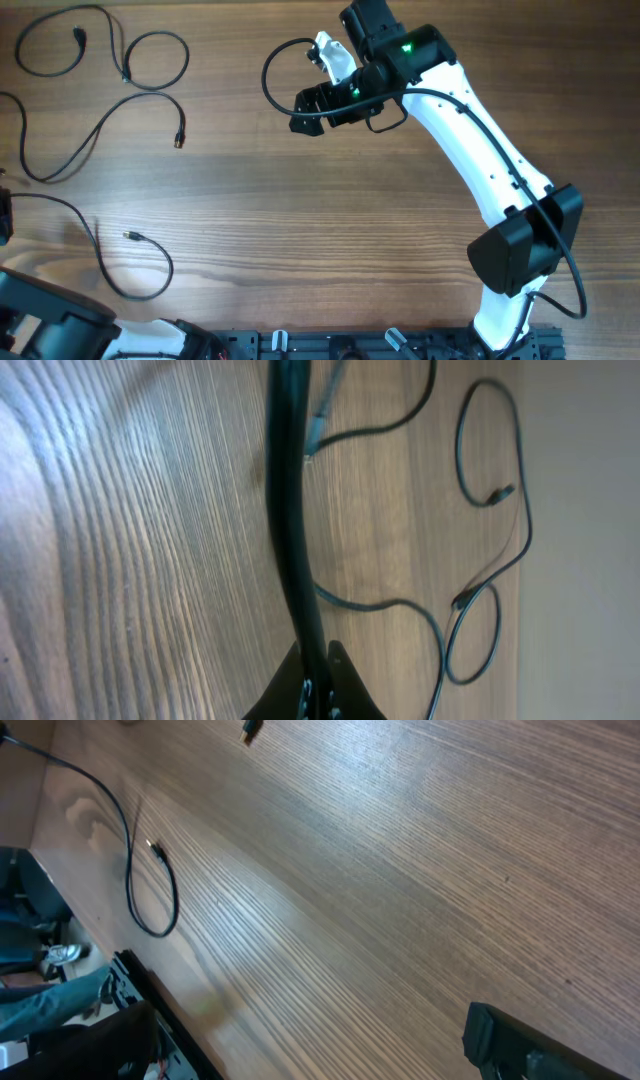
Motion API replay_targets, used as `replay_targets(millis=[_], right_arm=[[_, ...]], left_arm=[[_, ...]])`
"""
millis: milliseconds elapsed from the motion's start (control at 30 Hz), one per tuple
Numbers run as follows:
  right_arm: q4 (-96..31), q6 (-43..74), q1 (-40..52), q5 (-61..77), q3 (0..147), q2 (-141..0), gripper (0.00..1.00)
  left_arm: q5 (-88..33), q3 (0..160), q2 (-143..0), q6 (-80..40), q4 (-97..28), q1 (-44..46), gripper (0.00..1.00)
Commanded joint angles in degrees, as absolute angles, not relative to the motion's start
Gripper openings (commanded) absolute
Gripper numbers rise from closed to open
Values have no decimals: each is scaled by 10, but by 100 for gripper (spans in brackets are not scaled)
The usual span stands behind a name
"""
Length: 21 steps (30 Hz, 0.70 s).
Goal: Untangle cables
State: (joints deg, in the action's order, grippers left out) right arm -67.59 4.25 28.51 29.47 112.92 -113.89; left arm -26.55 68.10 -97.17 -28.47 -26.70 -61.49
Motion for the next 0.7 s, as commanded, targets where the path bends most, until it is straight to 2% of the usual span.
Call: replay_targets(millis=[0, 267, 367, 400, 433, 467, 500, 533, 667], right_arm=[[-680, 30, 286, 289, 1138, -1134, 100], [-686, 30, 286, 289, 1138, -1134, 100], [-686, 30, 286, 289, 1138, -1134, 100], [-686, 30, 286, 289, 1138, -1134, 100], [-687, 30, 286, 289, 1138, -1134, 100], [-688, 30, 286, 289, 1138, -1134, 100], [-693, 30, 286, 289, 1138, -1134, 100], [-695, 29, 286, 289, 1138, -1134, 100], [-695, 23, 286, 289, 1138, -1134, 100]], left_arm=[[-327, 674, -1018, -226, -263, -625, 4], [-333, 674, -1085, -227, -265, -670, 5], [-334, 674, -1095, -227, -268, -679, 38], [-334, 674, -1095, -227, -268, -681, 43], [-331, 674, -1095, -227, -267, -682, 52], [-330, 674, -1095, -227, -264, -682, 66], [-330, 675, -1094, -227, -266, -682, 91], [-330, 679, -1092, -228, -274, -682, 100], [-330, 711, -1068, -230, -339, -670, 99]])
